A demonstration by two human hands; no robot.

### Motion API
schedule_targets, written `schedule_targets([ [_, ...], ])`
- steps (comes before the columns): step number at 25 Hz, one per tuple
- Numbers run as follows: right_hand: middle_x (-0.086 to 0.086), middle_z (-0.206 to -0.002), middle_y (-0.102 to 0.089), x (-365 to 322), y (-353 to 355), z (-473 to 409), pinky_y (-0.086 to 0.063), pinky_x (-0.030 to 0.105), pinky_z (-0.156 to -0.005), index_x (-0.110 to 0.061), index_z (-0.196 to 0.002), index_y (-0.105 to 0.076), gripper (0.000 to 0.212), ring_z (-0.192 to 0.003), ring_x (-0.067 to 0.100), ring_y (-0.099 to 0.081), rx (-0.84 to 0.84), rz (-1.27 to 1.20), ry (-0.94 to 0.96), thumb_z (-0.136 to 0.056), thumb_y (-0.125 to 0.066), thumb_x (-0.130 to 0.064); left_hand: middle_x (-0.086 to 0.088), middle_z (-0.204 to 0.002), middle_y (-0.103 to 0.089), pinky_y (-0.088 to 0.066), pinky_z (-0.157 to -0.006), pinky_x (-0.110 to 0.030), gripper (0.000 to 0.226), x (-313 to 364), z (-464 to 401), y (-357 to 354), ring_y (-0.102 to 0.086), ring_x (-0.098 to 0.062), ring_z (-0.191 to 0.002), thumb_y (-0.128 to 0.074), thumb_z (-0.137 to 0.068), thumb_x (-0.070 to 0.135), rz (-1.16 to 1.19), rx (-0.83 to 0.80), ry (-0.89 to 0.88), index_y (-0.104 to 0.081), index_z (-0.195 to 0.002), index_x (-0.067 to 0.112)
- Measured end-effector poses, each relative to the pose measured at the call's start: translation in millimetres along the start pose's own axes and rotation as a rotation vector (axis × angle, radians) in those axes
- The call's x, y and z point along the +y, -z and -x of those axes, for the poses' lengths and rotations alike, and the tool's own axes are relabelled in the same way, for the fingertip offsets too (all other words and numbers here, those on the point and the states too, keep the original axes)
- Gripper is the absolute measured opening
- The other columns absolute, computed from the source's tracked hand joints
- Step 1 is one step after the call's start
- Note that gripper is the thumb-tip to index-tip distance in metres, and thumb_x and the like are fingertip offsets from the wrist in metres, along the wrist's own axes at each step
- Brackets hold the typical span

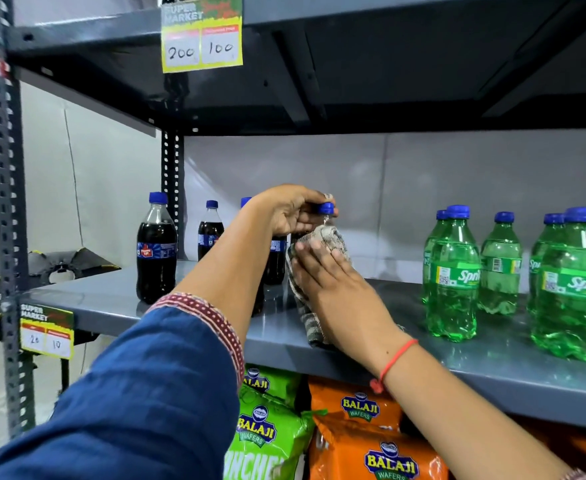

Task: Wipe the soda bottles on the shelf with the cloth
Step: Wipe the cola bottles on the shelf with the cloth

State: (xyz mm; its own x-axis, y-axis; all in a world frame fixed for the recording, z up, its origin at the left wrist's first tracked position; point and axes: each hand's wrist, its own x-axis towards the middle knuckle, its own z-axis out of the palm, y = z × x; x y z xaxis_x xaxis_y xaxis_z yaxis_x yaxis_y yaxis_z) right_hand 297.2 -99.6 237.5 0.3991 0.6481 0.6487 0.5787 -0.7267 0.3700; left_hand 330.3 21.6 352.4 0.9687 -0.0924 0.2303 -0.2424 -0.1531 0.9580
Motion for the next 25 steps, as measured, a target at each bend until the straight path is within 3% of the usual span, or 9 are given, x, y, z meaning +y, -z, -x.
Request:
schedule_targets([
  [2, 0.010, -0.155, 0.007, -0.2, 1.4, -2.4, 0.013, 0.034, -0.111, -0.009, -0.142, 0.002, 0.058, -0.140, 0.028, 0.012, 0.021, -0.013, -0.046, -0.089, -0.022, -0.002, 0.005, -0.049, -0.068, -0.048, -0.064, -0.018, 0.012, 1.5, 1.3, -0.6, -0.063, -0.004, -0.049, -0.053, -0.086, 0.015, 0.010, 0.020, 0.006, -0.060, -0.077, 0.012],
  [5, 0.011, -0.155, 0.006, -4.1, 3.3, -2.8, 0.012, 0.035, -0.112, -0.008, -0.142, 0.000, 0.065, -0.140, 0.029, 0.011, -0.031, 0.004, -0.040, -0.078, -0.008, -0.006, 0.004, -0.050, -0.069, -0.049, -0.071, -0.019, 0.012, 2.3, 4.1, -1.5, -0.064, -0.005, -0.051, -0.053, -0.086, 0.015, 0.004, 0.025, 0.005, -0.059, -0.077, 0.012],
  [7, 0.010, -0.155, 0.006, -2.7, 2.0, -2.2, 0.012, 0.033, -0.111, -0.010, -0.143, -0.001, 0.064, -0.141, 0.028, 0.010, -0.011, -0.014, -0.056, -0.079, -0.009, -0.004, 0.004, -0.048, -0.068, -0.048, -0.072, -0.019, 0.013, 2.1, 5.3, -2.4, -0.064, -0.006, -0.052, -0.052, -0.086, 0.014, 0.011, 0.028, 0.001, -0.059, -0.075, 0.012],
  [11, 0.011, -0.155, 0.002, -2.1, 0.3, -1.6, 0.014, 0.033, -0.108, -0.008, -0.142, -0.004, 0.067, -0.141, 0.030, 0.007, 0.019, -0.031, -0.076, -0.076, -0.007, -0.006, 0.005, -0.047, -0.067, -0.047, -0.075, -0.019, 0.013, 1.9, 6.5, -2.3, -0.061, -0.009, -0.065, -0.052, -0.086, 0.014, 0.002, 0.034, 0.003, -0.058, -0.074, 0.011],
  [18, 0.012, -0.155, 0.004, -3.0, -9.3, 1.8, 0.006, 0.033, -0.112, -0.008, -0.142, 0.002, 0.068, -0.141, 0.029, 0.005, 0.055, -0.035, -0.114, -0.077, -0.016, 0.000, 0.003, -0.051, -0.070, -0.052, -0.063, -0.018, 0.012, 0.9, 5.5, -3.0, -0.066, -0.006, -0.051, -0.051, -0.087, 0.014, 0.013, 0.032, 0.000, -0.059, -0.079, 0.011],
  [21, 0.012, -0.155, 0.005, 6.1, -6.0, -8.7, -0.008, 0.037, -0.115, -0.008, -0.142, 0.004, 0.066, -0.142, 0.027, 0.004, 0.108, -0.133, -0.253, -0.089, -0.036, -0.004, 0.002, -0.062, -0.068, -0.051, -0.055, -0.018, 0.014, 1.0, 4.8, -4.9, -0.061, -0.007, -0.048, -0.053, -0.086, 0.016, 0.010, 0.059, 0.011, -0.061, -0.075, 0.011],
  [23, 0.014, -0.155, 0.006, 6.8, -4.2, -15.1, -0.011, 0.035, -0.115, -0.006, -0.141, 0.007, 0.082, -0.142, 0.026, 0.003, 0.117, -0.232, -0.369, -0.089, -0.053, -0.025, 0.002, -0.060, -0.067, -0.050, -0.049, -0.016, 0.014, 0.5, 4.2, -5.3, -0.060, -0.007, -0.049, -0.054, -0.086, 0.017, 0.000, 0.062, 0.011, -0.061, -0.075, 0.010],
  [25, 0.016, -0.154, 0.007, -0.4, -9.6, -12.7, -0.011, 0.032, -0.113, -0.004, -0.140, 0.009, 0.095, -0.142, 0.026, 0.002, 0.116, -0.371, -0.458, -0.084, -0.061, -0.031, 0.003, -0.054, -0.070, -0.053, -0.057, -0.018, 0.012, -0.6, 4.1, -2.7, -0.065, -0.007, -0.050, -0.053, -0.086, 0.016, 0.009, 0.047, -0.010, -0.060, -0.079, 0.010],
])
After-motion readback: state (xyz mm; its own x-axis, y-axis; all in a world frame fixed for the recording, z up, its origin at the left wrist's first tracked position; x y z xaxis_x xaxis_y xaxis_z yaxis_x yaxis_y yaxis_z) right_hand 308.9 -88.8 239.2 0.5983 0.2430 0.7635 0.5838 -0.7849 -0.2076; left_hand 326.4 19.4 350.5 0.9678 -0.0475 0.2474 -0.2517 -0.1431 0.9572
